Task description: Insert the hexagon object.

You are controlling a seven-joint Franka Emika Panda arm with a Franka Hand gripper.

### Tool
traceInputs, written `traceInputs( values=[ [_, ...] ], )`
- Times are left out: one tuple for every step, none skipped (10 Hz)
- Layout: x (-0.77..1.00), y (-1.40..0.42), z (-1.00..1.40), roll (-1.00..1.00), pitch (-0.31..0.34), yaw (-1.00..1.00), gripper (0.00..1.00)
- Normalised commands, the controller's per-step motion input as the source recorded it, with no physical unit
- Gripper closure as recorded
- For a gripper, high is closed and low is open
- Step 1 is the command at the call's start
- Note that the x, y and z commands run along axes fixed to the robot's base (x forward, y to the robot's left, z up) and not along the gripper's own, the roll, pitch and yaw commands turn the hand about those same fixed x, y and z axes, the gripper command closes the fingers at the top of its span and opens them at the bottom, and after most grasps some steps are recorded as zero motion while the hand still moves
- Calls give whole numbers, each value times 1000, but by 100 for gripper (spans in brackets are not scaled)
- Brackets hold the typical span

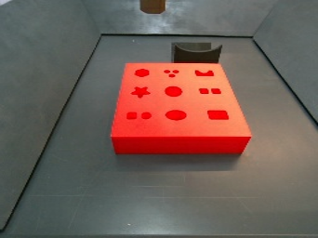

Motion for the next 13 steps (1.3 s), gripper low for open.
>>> traceInputs(
  values=[
    [226, 314, -111, 26, 0, 0, 100],
    [177, 551, -266, -26, -134, 451, 100],
    [0, 394, -326, -31, -164, 720, 100],
    [0, 257, -251, 0, -94, 871, 100],
    [0, 251, -243, 0, -83, 877, 100],
    [0, 297, -231, 0, -74, 837, 100],
    [0, 423, -354, -14, -140, 686, 100],
    [117, 640, -340, -30, -159, 409, 100],
    [123, 666, -214, -69, -116, 0, 100],
    [0, 411, -363, 0, -94, -117, 100],
    [0, 646, -494, 0, -169, -120, 100],
    [-86, 320, -514, 0, -154, -120, 100],
    [-103, 226, -537, 3, -153, -94, 100]
  ],
)
